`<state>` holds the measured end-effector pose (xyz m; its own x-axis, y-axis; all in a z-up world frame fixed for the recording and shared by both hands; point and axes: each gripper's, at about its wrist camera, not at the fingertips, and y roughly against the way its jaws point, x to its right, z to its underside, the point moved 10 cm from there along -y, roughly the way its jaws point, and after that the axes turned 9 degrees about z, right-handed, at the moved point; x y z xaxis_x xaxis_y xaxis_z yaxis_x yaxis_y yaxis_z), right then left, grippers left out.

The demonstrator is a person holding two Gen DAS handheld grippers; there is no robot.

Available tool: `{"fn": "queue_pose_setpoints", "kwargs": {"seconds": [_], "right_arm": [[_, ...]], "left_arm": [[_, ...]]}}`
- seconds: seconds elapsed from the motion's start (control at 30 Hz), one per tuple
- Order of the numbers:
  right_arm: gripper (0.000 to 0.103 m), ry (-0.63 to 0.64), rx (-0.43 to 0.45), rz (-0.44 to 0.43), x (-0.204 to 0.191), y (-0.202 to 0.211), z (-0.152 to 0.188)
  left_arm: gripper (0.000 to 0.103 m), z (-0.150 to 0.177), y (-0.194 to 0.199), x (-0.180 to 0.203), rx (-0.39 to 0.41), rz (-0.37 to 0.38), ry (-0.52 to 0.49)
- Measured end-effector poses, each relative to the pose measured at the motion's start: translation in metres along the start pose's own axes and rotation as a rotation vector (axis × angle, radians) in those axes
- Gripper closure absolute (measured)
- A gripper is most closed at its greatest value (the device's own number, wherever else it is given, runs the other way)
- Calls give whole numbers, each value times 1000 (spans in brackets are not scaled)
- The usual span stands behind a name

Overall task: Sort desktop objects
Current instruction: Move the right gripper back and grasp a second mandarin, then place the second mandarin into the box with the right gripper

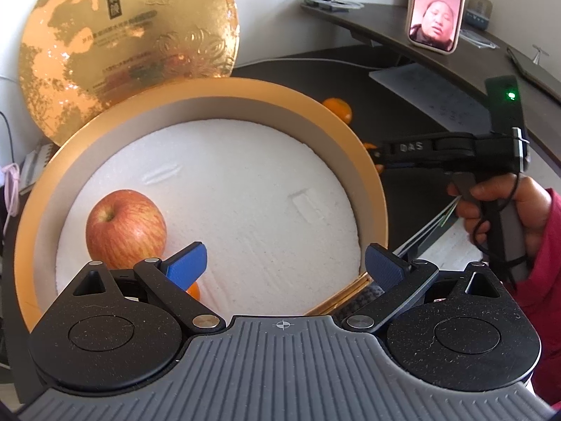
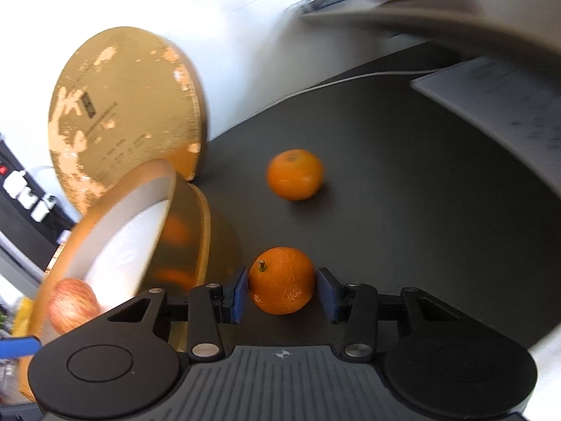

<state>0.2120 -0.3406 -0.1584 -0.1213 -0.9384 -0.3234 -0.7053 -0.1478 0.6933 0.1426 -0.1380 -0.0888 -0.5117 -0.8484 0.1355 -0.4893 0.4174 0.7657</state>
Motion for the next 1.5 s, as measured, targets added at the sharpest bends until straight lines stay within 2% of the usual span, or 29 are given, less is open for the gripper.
{"fn": "queue_pose_setpoints", "kwargs": {"seconds": [0.17,0.23,0.3,0.6,0.67,0.73,0.9,1.1,1.27,1.5], "right_arm": [[58,3,15,44,18,14,2],[47,18,28,71,19,16,2],[43,46,40,94,17,16,3],[44,218,70,201,0,7,2],[48,241,67,226,-1,4,2],[57,260,61,253,-1,2,3],[58,250,72,284,-2,11,1],[58,265,142,248,-32,50,-8],[58,298,194,176,-73,82,-10],[58,381,179,81,-131,88,7]], "left_arm": [[3,1,2,6,8,16,-1],[3,3,3,7,10,15,2],[3,3,5,5,12,9,6],[3,7,11,-6,19,-14,32],[3,8,13,-8,21,-15,34],[3,9,14,-10,24,-15,41],[3,13,23,-19,41,-17,61],[3,19,42,-35,82,-33,92],[3,30,63,-55,121,-89,117],[3,53,91,-91,147,-174,184]]}}
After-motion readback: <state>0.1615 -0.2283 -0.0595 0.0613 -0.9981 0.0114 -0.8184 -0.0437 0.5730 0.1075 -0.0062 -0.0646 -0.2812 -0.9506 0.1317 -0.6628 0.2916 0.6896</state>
